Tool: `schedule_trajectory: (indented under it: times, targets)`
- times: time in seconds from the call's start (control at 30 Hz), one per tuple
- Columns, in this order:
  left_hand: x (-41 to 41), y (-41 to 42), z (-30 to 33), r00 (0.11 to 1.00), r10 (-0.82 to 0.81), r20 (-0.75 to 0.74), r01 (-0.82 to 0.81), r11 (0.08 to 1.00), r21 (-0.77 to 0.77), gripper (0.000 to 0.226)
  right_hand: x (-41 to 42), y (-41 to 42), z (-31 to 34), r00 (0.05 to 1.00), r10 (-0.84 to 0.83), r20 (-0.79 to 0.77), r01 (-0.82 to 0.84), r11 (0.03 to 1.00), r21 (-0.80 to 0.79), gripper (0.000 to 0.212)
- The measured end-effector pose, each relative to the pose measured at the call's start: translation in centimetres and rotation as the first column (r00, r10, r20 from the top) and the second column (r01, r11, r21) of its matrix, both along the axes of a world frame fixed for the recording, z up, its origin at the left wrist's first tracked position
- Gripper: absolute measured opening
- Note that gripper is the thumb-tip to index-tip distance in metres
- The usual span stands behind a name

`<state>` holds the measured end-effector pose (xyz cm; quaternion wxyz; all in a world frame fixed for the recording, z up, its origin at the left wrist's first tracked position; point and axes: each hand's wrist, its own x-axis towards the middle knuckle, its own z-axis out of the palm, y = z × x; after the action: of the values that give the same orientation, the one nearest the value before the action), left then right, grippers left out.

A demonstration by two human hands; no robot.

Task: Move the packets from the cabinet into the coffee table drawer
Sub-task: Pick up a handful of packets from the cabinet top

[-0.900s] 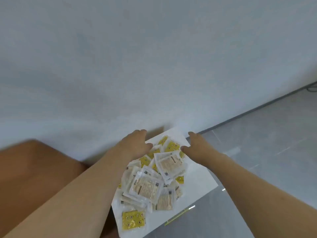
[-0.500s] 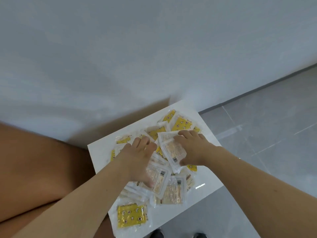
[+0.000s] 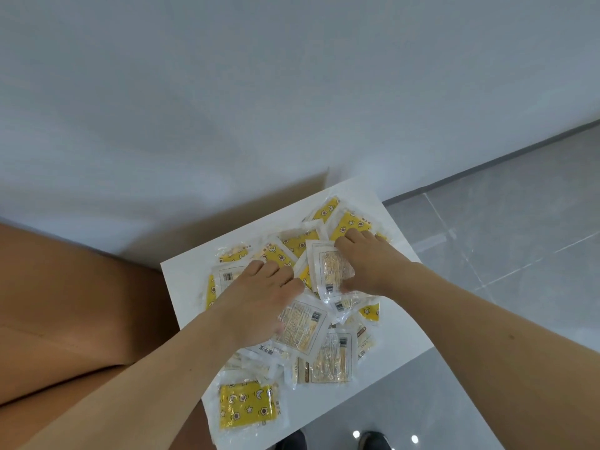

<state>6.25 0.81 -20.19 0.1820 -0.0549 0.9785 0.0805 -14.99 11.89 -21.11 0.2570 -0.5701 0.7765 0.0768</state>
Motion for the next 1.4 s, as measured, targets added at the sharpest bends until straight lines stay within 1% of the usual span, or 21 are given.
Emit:
schedule_trajectory:
  times: [0.07, 0.13, 0.3, 0.4, 0.5, 0.6, 0.67, 0.77, 0.83, 0.9, 0.93, 1.03, 1.07, 1.1, 1.2, 1.23, 1.27, 1.33, 1.4]
  targets:
    - [-0.1, -0.1, 0.3, 0.999, 0.013, -0.044, -0.012, 1.0, 0.014, 0.055, -0.2, 0.1, -0.1, 0.997, -0.053, 0.059, 0.053, 0.999, 0.003, 0.079]
    - [-0.1, -0.3, 0.7, 0.998, 0.019, -0.057, -0.02, 1.0, -0.006, 0.046, -0.5, 0.2, -0.3, 0.991, -0.089, 0.1, 0.088, 0.996, 0.01, 0.082]
    - [-0.1, -0.3, 1.5, 0.997, 0.05, -0.053, -0.051, 0.998, -0.027, 0.039, -1.1, 0.5, -0.9, 0.989, -0.11, 0.102, 0.108, 0.994, 0.028, 0.085]
    - [0.2, -0.1, 1.4, 0.991, 0.11, -0.081, -0.113, 0.993, -0.039, 0.041, -1.4, 0.3, -1.0, 0.995, -0.089, 0.045, 0.089, 0.996, 0.018, 0.075]
    - [0.3, 0.2, 1.2, 0.982, 0.189, -0.014, -0.189, 0.982, -0.028, 0.045, -1.3, -0.1, -1.1, 0.997, -0.07, -0.01, 0.07, 0.997, 0.032, 0.062]
    - [0.1, 0.4, 0.9, 0.97, 0.239, 0.039, -0.237, 0.97, -0.047, 0.046, -1.2, -0.2, -1.4, 0.997, -0.066, -0.032, 0.067, 0.997, 0.044, 0.066]
    - [-0.3, 0.6, 1.0, 0.961, 0.263, 0.086, -0.26, 0.965, -0.039, 0.043, -1.3, -0.3, -1.4, 0.997, -0.059, -0.054, 0.063, 0.996, 0.065, 0.068]
    - [-0.7, 0.5, 1.3, 0.924, 0.33, 0.191, -0.345, 0.937, 0.053, 0.036, -1.3, -0.6, -1.2, 0.996, -0.068, -0.064, 0.075, 0.991, 0.111, 0.067]
    - [-0.8, 0.0, 1.4, 0.884, 0.374, 0.282, -0.423, 0.895, 0.14, 0.032, -1.4, -0.8, -1.2, 0.994, -0.089, -0.059, 0.097, 0.987, 0.132, 0.067]
    - [-0.8, -0.6, 1.5, 0.831, 0.422, 0.361, -0.517, 0.826, 0.225, 0.031, -1.4, -0.8, -1.2, 0.993, -0.11, -0.043, 0.115, 0.982, 0.148, 0.067]
    - [-0.7, -1.0, 1.5, 0.802, 0.449, 0.394, -0.567, 0.78, 0.266, 0.036, -1.5, -0.9, -1.2, 0.992, -0.12, -0.028, 0.123, 0.981, 0.15, 0.068]
    - [-0.3, -1.8, 1.9, 0.698, 0.536, 0.475, -0.711, 0.597, 0.371, 0.065, -1.6, -1.0, -1.1, 0.988, -0.152, 0.002, 0.15, 0.976, 0.156, 0.067]
    - [-0.2, -2.0, 2.1, 0.665, 0.565, 0.488, -0.746, 0.529, 0.404, 0.068, -1.7, -1.0, -1.1, 0.987, -0.16, 0.002, 0.158, 0.976, 0.15, 0.065]
    - [-0.2, -2.2, 2.4, 0.64, 0.589, 0.494, -0.768, 0.466, 0.439, 0.063, -1.7, -0.9, -1.0, 0.986, -0.168, -0.003, 0.166, 0.976, 0.144, 0.061]
    - [-0.2, -2.6, 2.9, 0.55, 0.663, 0.508, -0.81, 0.274, 0.519, 0.027, -1.9, -0.6, -0.6, 0.981, -0.194, -0.032, 0.196, 0.974, 0.112, 0.048]
    - [-0.3, -2.6, 3.1, 0.518, 0.685, 0.513, -0.815, 0.214, 0.538, 0.02, -2.0, -0.5, -0.5, 0.978, -0.205, -0.04, 0.208, 0.974, 0.091, 0.045]
    - [-0.3, -2.5, 3.2, 0.487, 0.705, 0.517, -0.818, 0.159, 0.553, 0.018, -2.2, -0.3, -0.3, 0.975, -0.217, -0.048, 0.22, 0.973, 0.067, 0.043]
    - [-0.4, -2.4, 3.3, 0.427, 0.739, 0.521, -0.811, 0.059, 0.582, 0.021, -2.4, 0.1, 0.0, 0.966, -0.256, -0.037, 0.256, 0.967, 0.011, 0.038]
    - [-0.6, -2.2, 3.4, 0.36, 0.765, 0.534, -0.792, -0.053, 0.609, 0.024, -2.4, 0.5, 0.3, 0.938, -0.343, 0.049, 0.345, 0.938, -0.038, 0.039]
